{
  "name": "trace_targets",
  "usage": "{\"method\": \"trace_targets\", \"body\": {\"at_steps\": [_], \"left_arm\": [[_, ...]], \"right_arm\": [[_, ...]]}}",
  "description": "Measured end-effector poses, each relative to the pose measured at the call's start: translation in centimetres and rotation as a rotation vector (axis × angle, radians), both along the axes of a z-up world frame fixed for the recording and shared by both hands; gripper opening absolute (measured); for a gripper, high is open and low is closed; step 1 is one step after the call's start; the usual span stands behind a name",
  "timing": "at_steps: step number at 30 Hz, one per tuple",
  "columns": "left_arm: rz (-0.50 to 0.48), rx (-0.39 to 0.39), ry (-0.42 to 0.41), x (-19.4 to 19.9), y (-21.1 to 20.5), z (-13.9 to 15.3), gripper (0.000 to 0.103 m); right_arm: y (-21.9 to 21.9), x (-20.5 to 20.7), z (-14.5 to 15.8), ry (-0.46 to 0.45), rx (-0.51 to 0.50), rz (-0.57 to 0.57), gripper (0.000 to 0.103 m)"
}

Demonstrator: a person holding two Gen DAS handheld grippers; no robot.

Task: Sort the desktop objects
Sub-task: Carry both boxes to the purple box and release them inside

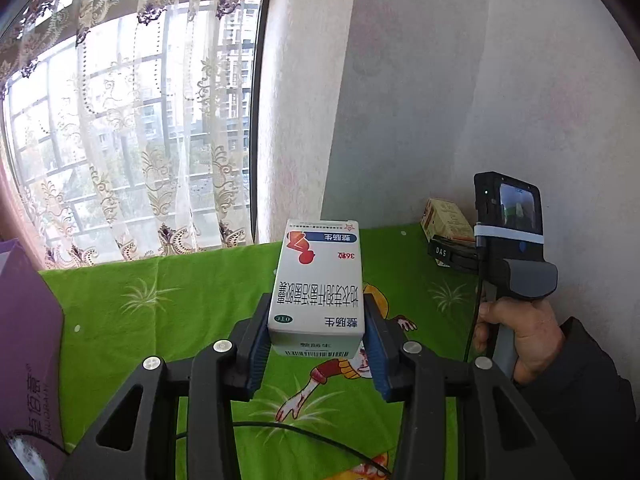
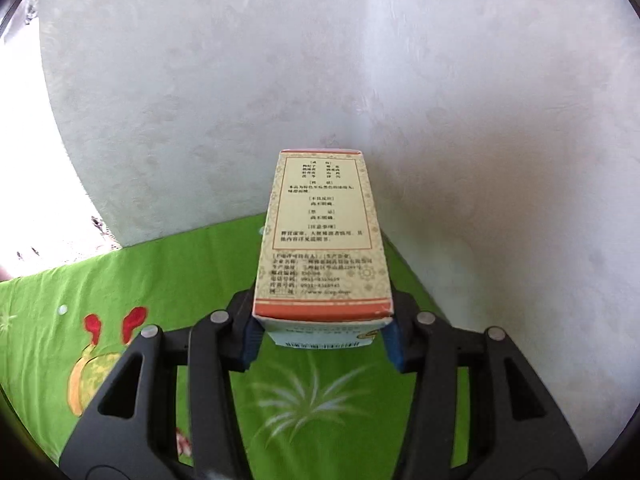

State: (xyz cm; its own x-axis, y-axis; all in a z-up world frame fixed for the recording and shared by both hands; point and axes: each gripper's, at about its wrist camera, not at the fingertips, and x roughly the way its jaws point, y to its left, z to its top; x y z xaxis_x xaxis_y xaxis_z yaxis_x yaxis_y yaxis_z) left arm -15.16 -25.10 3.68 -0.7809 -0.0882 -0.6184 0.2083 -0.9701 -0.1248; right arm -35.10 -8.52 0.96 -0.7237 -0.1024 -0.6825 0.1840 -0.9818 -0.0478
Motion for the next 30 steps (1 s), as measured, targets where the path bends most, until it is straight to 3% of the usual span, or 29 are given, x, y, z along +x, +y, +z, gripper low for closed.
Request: {"method": "trace_targets", "body": {"at_steps": [9, 16, 21, 24, 30], "left_arm": [[0.129, -0.013, 0.076, 13.1, -1.3, 4.2, 0.042], [0.258, -0.005, 0.112, 23.9, -5.9, 5.9, 0.042], [0.385, -0.005, 0.144, 30.8, -10.8, 6.8, 0.042], [0.458, -0.031, 0.169, 33.9, -13.9, 7.8, 0.043], [0.542, -0.026, 0.173, 35.3, -19.8, 6.5, 0.043]], "right_arm": [[-1.7, 17.2, 7.1, 0.076, -0.079, 0.179, 0.052], [-6.5, 28.9, 10.8, 0.094, -0.158, 0.375, 0.052], [-12.5, 33.5, 10.5, 0.086, -0.172, 0.532, 0.052], [-17.9, 33.0, 8.4, 0.053, -0.182, 0.639, 0.052], [-26.0, 37.8, 8.4, 0.030, -0.142, 0.790, 0.052]]}}
